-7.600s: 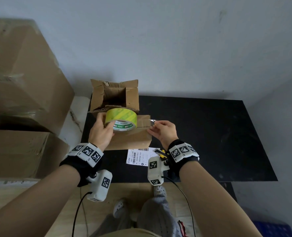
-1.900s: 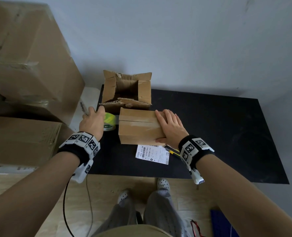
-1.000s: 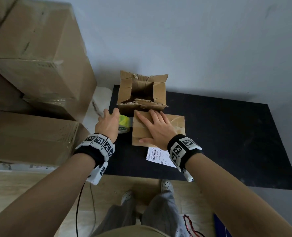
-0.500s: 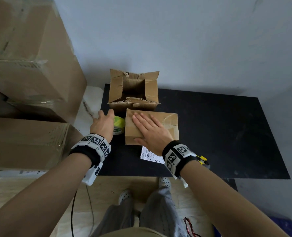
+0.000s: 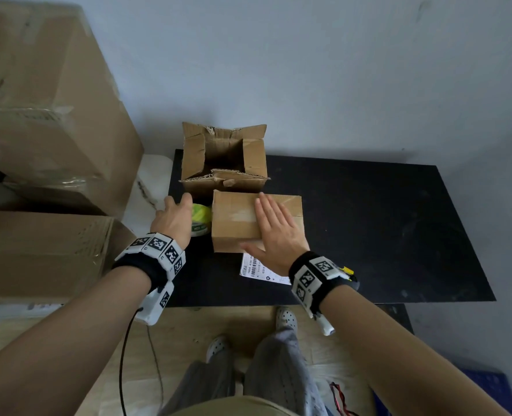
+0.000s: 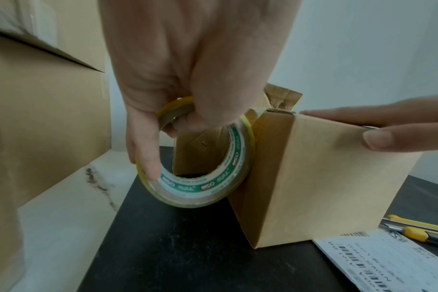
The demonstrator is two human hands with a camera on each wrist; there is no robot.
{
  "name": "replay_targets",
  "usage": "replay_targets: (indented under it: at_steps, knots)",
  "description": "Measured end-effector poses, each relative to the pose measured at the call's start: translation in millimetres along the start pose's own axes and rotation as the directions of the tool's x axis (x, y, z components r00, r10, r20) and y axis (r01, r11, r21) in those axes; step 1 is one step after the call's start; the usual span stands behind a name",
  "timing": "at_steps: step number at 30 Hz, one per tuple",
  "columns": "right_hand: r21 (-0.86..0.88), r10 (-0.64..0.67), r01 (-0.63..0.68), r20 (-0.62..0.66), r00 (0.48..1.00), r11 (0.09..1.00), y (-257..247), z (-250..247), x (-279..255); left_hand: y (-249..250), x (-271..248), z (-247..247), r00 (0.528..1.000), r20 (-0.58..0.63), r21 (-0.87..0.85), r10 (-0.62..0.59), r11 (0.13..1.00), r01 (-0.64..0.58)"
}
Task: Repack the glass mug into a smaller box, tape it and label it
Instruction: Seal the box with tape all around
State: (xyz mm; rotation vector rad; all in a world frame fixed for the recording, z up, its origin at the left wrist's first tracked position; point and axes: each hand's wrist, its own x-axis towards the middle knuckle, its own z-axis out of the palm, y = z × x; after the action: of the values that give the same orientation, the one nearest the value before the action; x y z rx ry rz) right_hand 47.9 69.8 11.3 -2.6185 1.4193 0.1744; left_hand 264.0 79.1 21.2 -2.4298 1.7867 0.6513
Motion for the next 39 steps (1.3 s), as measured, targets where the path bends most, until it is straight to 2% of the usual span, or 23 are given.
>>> replay_targets:
  at_steps: [4,7,12,15,17,19,22,25,28,30,34,37,39]
  knots:
    - [0.017,-0.115,0.115,-0.009,0.993,0.993,-35.6,4.5,21.1,-0.8,-0.1,0.3,1.000,0.006,0.005,0.010,1.000,-0.010]
    - [0.009,-0.146,0.146,-0.017,0.989,0.989,-51.9,5.1,34.3,-2.2,-0.7,1.9,1.000,0.022,0.013,0.003,1.000,-0.003]
    - [0.005,-0.163,0.164,-0.047,0.985,0.986,-48.2,4.4,33.0,-1.8,-5.6,-1.0,0.999,0.048,0.055,0.009,0.998,-0.012]
    - [0.080,-0.161,0.170,-0.102,0.982,0.982,-38.9,5.2,22.0,-0.4,-10.5,-2.3,0.992,0.053,0.102,0.111,0.988,-0.116]
    - [0.137,-0.130,0.147,-0.127,0.983,0.980,-29.7,5.0,11.5,2.7,-16.8,-0.7,0.975,0.068,0.042,0.212,0.976,-0.215]
    - [0.178,-0.087,0.111,-0.136,0.987,0.978,-20.0,6.0,1.6,7.5,-26.2,3.6,0.956,0.099,-0.110,0.275,0.958,-0.264]
    - [0.157,-0.055,0.076,-0.134,0.989,0.985,-10.2,6.7,-8.6,17.8,-39.3,13.6,0.941,0.122,-0.329,0.315,0.908,-0.261]
    - [0.173,-0.031,0.045,-0.080,0.996,0.984,-3.5,3.6,-15.4,24.2,-44.1,25.5,0.940,0.106,-0.492,0.324,0.839,-0.233]
    - [0.076,-0.067,0.070,-0.044,0.997,0.995,1.8,2.0,-20.9,28.5,-47.0,31.1,0.931,0.087,-0.606,0.355,0.761,-0.234]
    - [-0.004,-0.087,0.087,-0.031,0.996,0.996,3.8,4.5,-22.2,31.4,-48.9,33.3,0.919,0.078,-0.632,0.387,0.732,-0.255]
    - [-0.075,-0.110,0.109,-0.007,0.994,0.991,3.4,5.4,-22.5,32.5,-49.0,34.2,0.916,0.092,-0.641,0.391,0.727,-0.246]
    - [-0.071,-0.122,0.122,0.011,0.992,0.990,5.3,2.3,-21.8,31.9,-44.6,31.4,0.909,0.092,-0.590,0.406,0.758,-0.279]
    - [-0.071,-0.138,0.139,0.013,0.990,0.988,8.0,1.4,-20.7,32.0,-41.6,32.5,0.919,0.118,-0.502,0.377,0.820,-0.273]
